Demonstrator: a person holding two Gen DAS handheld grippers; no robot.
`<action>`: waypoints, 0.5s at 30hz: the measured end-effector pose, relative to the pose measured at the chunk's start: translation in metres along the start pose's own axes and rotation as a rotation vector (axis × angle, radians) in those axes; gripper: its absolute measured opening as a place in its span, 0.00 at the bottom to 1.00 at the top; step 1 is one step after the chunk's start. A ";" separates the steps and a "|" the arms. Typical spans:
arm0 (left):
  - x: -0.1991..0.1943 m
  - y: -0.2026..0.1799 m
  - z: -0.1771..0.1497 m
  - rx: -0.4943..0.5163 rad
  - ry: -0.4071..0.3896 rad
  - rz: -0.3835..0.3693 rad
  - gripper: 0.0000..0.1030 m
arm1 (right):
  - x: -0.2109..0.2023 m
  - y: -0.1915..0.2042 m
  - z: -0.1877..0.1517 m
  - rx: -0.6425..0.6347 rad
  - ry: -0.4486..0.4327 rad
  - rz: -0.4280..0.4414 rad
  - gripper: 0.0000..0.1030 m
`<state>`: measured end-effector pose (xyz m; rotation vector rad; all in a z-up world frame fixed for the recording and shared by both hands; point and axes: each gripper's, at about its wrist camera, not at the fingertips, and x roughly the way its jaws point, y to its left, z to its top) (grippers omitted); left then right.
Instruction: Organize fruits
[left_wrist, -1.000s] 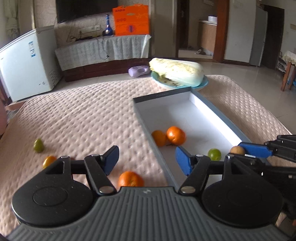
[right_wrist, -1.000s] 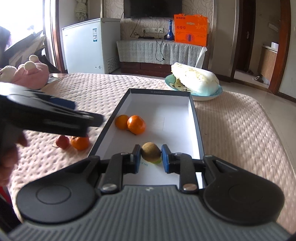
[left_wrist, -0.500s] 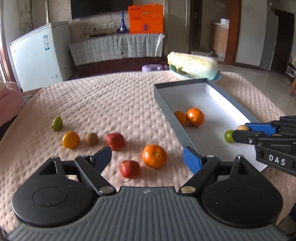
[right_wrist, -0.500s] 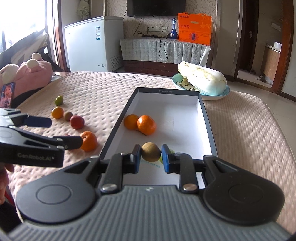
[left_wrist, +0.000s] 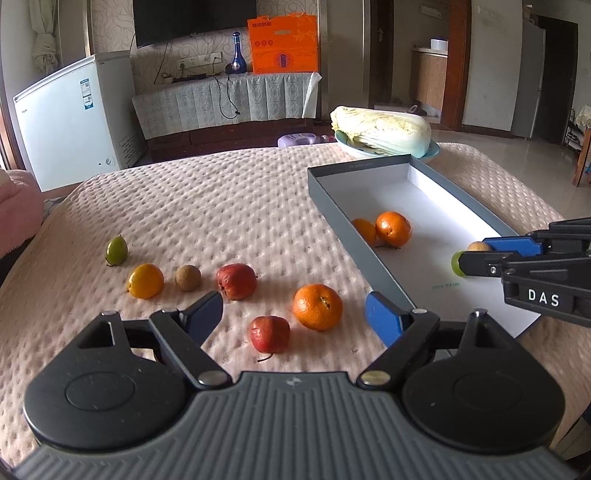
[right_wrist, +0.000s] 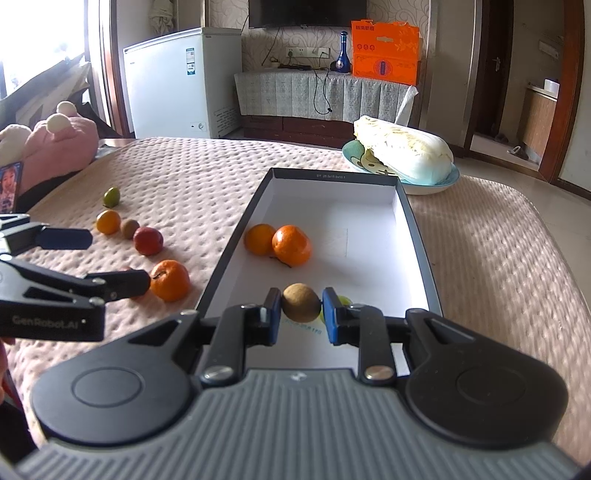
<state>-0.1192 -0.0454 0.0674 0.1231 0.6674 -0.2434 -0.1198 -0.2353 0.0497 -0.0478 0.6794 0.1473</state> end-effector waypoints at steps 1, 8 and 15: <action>0.000 0.002 0.000 -0.003 0.001 -0.004 0.85 | 0.001 0.000 0.000 0.001 0.001 -0.001 0.26; 0.000 0.005 -0.002 -0.003 0.009 -0.017 0.85 | 0.003 0.000 0.001 0.025 -0.007 -0.026 0.28; 0.000 0.012 -0.003 -0.013 0.016 -0.015 0.85 | -0.004 -0.002 0.004 0.051 -0.059 -0.029 0.36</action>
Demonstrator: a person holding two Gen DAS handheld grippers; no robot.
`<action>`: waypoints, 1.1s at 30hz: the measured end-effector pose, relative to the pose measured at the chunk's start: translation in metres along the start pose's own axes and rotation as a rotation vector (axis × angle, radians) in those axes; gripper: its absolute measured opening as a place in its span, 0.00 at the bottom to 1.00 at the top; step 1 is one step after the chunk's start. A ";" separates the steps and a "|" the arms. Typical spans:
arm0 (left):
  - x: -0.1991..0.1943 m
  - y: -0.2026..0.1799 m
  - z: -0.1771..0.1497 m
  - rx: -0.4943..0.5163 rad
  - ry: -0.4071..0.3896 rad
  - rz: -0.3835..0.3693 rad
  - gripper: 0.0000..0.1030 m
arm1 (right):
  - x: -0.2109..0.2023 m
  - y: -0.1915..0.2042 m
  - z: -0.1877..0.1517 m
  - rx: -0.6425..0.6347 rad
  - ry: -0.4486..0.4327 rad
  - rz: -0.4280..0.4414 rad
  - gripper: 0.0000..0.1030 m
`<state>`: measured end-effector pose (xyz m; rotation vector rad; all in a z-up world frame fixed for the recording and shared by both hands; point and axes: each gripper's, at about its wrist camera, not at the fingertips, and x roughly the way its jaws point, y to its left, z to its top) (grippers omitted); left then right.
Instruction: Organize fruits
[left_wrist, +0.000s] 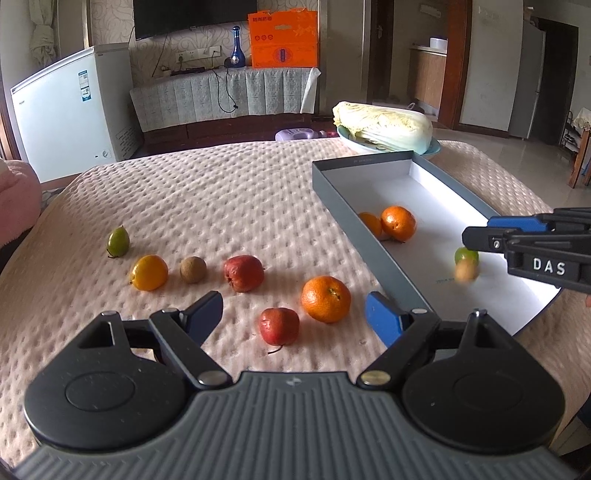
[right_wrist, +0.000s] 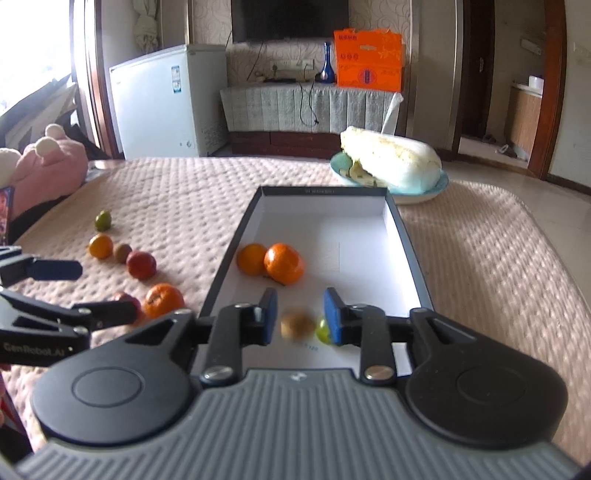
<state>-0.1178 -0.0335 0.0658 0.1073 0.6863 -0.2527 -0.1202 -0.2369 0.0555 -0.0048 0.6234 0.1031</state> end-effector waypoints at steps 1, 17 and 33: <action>0.000 0.001 0.000 -0.002 0.002 0.001 0.85 | -0.001 0.000 0.001 -0.001 -0.006 -0.003 0.39; 0.000 0.034 -0.009 -0.012 0.022 0.053 0.85 | -0.013 0.019 0.008 -0.029 -0.108 0.090 0.39; -0.007 0.074 -0.012 -0.080 0.034 0.109 0.85 | 0.019 0.093 -0.003 -0.239 0.033 0.205 0.38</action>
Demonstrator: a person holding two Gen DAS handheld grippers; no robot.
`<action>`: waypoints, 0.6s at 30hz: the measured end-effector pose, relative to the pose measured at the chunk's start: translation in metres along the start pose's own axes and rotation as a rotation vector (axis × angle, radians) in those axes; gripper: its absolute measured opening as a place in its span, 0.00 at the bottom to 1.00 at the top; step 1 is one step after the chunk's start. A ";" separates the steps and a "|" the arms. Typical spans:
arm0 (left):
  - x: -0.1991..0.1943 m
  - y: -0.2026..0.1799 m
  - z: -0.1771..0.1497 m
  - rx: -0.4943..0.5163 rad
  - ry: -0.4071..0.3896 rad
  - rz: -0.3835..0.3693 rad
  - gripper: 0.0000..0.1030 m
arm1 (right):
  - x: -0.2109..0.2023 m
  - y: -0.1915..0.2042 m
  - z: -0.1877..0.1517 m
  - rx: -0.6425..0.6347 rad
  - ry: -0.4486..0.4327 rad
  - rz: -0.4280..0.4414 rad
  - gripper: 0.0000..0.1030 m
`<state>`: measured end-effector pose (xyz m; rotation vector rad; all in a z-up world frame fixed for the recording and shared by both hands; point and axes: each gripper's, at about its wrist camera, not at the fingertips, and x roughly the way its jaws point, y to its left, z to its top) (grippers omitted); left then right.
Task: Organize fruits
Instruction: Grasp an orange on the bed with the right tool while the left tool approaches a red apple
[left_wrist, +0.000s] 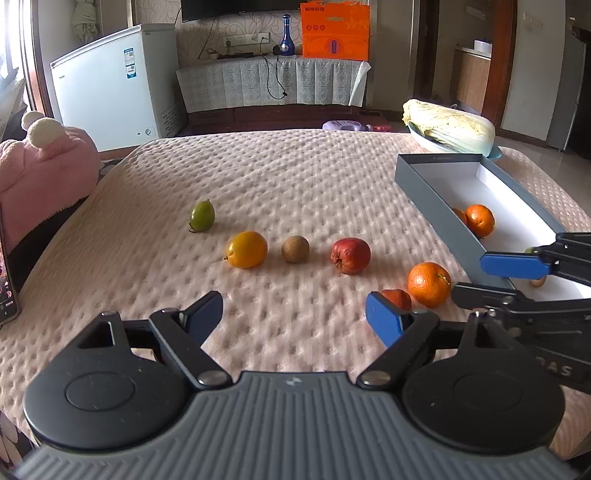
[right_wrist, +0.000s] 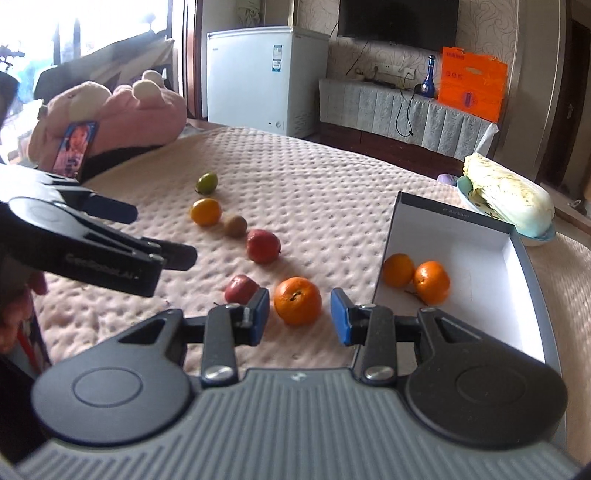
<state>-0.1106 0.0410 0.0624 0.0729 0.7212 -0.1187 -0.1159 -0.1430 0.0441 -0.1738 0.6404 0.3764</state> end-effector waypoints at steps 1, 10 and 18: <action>0.000 0.001 0.000 -0.001 0.000 -0.001 0.85 | 0.003 0.001 0.000 0.007 0.009 -0.002 0.38; -0.003 0.000 0.000 -0.012 0.007 -0.025 0.85 | 0.034 0.006 0.000 0.031 0.074 -0.054 0.39; -0.002 0.004 -0.001 -0.029 0.014 -0.032 0.85 | 0.053 0.015 0.003 0.042 0.099 -0.038 0.39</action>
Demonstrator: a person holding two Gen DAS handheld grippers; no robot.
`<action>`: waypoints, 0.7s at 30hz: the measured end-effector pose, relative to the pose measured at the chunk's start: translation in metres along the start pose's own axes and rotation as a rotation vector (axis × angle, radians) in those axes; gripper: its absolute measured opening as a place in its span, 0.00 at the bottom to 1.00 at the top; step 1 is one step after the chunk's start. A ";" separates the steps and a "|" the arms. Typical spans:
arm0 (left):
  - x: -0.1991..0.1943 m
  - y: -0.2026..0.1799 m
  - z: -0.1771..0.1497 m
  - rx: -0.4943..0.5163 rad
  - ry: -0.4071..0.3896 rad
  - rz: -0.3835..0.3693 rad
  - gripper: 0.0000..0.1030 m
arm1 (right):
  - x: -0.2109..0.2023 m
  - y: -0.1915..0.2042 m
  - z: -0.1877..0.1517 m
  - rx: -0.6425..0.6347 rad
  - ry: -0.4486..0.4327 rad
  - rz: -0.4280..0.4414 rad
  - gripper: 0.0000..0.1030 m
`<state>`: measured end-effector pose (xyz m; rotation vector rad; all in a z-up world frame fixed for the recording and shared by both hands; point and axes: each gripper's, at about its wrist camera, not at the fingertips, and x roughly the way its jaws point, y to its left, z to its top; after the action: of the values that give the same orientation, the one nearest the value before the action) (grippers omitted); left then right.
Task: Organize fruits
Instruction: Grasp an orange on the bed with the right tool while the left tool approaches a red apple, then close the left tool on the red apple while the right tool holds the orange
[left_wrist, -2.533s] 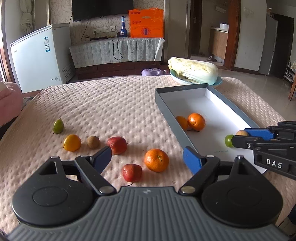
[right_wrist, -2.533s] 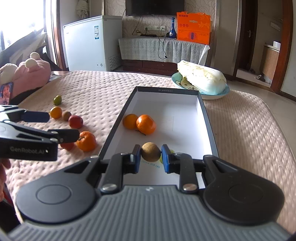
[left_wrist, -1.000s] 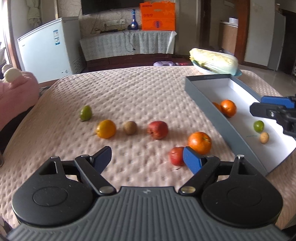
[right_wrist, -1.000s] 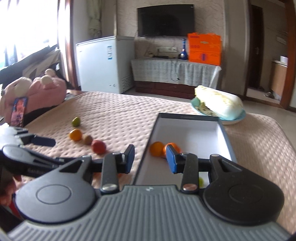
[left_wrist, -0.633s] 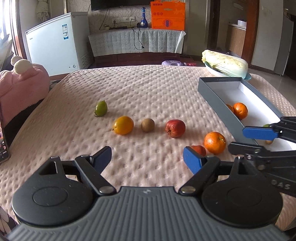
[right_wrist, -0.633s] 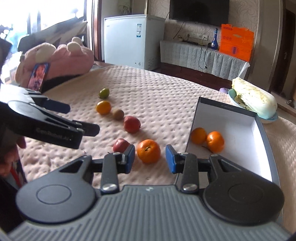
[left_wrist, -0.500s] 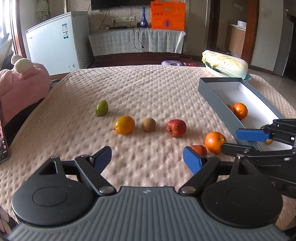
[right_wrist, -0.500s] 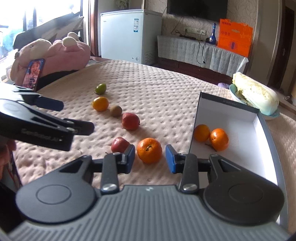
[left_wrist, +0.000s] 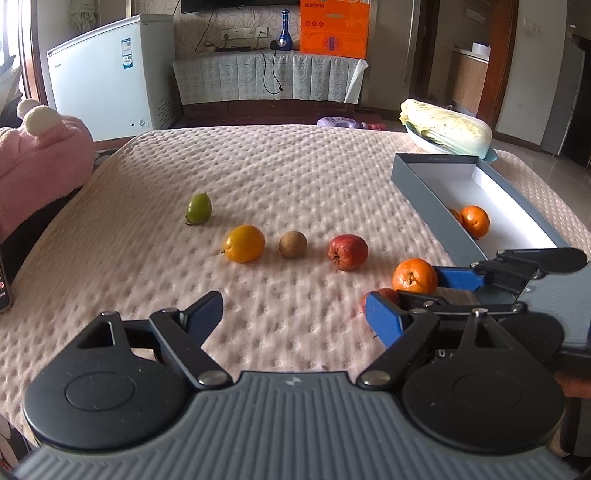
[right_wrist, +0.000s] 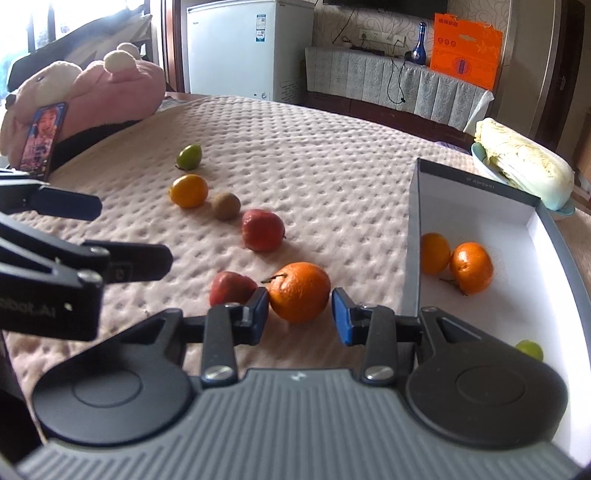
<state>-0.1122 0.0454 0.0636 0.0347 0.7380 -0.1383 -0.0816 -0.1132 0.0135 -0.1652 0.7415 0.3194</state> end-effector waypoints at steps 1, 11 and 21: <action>0.001 0.002 0.000 0.003 0.001 0.003 0.85 | 0.002 0.001 0.000 -0.010 -0.002 -0.011 0.40; 0.005 0.001 -0.001 0.012 0.009 0.003 0.85 | -0.013 -0.011 0.005 0.026 -0.043 -0.003 0.37; 0.012 -0.023 -0.006 0.063 0.014 -0.010 0.85 | -0.044 -0.023 0.003 0.031 -0.083 0.023 0.37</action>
<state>-0.1106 0.0221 0.0518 0.0923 0.7475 -0.1710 -0.1020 -0.1435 0.0463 -0.1138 0.6658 0.3342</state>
